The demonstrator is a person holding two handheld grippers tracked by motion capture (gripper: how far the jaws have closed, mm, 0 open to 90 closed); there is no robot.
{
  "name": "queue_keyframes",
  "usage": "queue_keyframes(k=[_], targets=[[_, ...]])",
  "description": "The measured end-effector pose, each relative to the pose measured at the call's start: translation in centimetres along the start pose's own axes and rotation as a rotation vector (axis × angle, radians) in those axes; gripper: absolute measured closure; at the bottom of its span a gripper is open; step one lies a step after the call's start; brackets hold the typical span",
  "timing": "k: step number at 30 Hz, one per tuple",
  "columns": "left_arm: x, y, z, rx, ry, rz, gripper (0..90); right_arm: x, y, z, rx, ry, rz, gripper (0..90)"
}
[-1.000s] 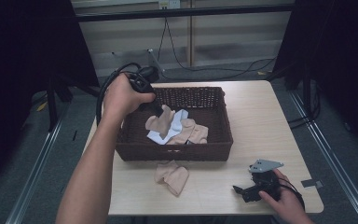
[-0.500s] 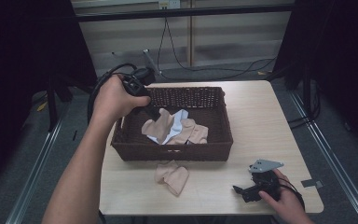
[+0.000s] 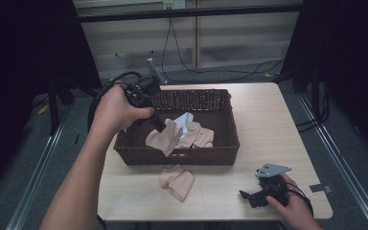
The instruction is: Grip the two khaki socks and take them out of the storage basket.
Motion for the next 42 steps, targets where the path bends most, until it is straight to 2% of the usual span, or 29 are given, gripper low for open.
queue_keyframes(k=[14, 17, 23, 25, 26, 28, 29, 30, 31, 34, 36, 37, 42], targets=[[1.7, -1.3, 0.8, 0.052, -0.01, -0.039, 88.5, 0.0, 0.0, 0.0, 0.001, -0.001, 0.003, 0.0], [2.0, -1.5, 0.9, 0.044, -0.011, -0.045, 88.4, 0.0, 0.0, 0.0, 0.001, -0.001, 0.003, 0.0], [3.6, -2.0, 1.0, 0.065, -0.014, -0.058, 87.8, 0.0, 0.0, 0.0, 0.001, -0.001, 0.003, 0.0], [4.2, -2.2, 0.9, 0.075, -0.003, -0.069, 86.1, 0.0, 0.0, 0.0, 0.001, -0.001, 0.003, 0.0], [4.5, -2.2, 0.8, 0.072, 0.006, -0.075, 80.9, 0.0, 0.0, 0.0, 0.001, -0.001, 0.003, 0.0], [4.8, -2.2, 0.3, 0.064, 0.05, -0.065, 60.5, 0.0, 0.0, 0.0, -0.001, -0.001, 0.004, 0.0], [4.8, -2.2, 0.3, 0.064, 0.05, -0.065, 54.4, 0.0, 0.0, 0.0, -0.001, -0.001, 0.004, 0.0], [5.1, -2.2, 0.2, 0.049, 0.055, -0.065, 44.7, 0.0, 0.0, 0.0, -0.002, -0.001, 0.004, 0.0], [5.2, -2.3, 0.1, 0.054, 0.064, -0.061, 39.3, 0.0, 0.0, 0.0, -0.002, -0.001, 0.004, 0.0], [5.5, -2.5, -0.3, 0.062, 0.104, -0.067, 26.8, 0.0, 0.0, 0.0, -0.002, -0.001, 0.004, 0.0], [5.7, -2.5, -0.4, 0.054, 0.115, -0.049, 17.7, 0.0, 0.0, 0.0, -0.002, -0.001, 0.003, 0.0], [5.7, -2.5, -0.5, 0.042, 0.12, -0.031, 15.2, 0.0, 0.0, 0.0, -0.002, -0.001, 0.004, 0.0], [6.3, -3.2, -0.8, 0.042, 0.118, -0.009, 8.4, 0.0, 0.0, 0.0, -0.002, -0.001, 0.003, 0.0]])
Point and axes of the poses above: each handheld gripper's, and its own axes: x roughly forward along the jaws, y roughly out of its top, z roughly to its right, the point moved 8 cm from there along x, roughly forward along the jaws, and after that the axes turned 2 degrees about y, right-handed, at the moved point
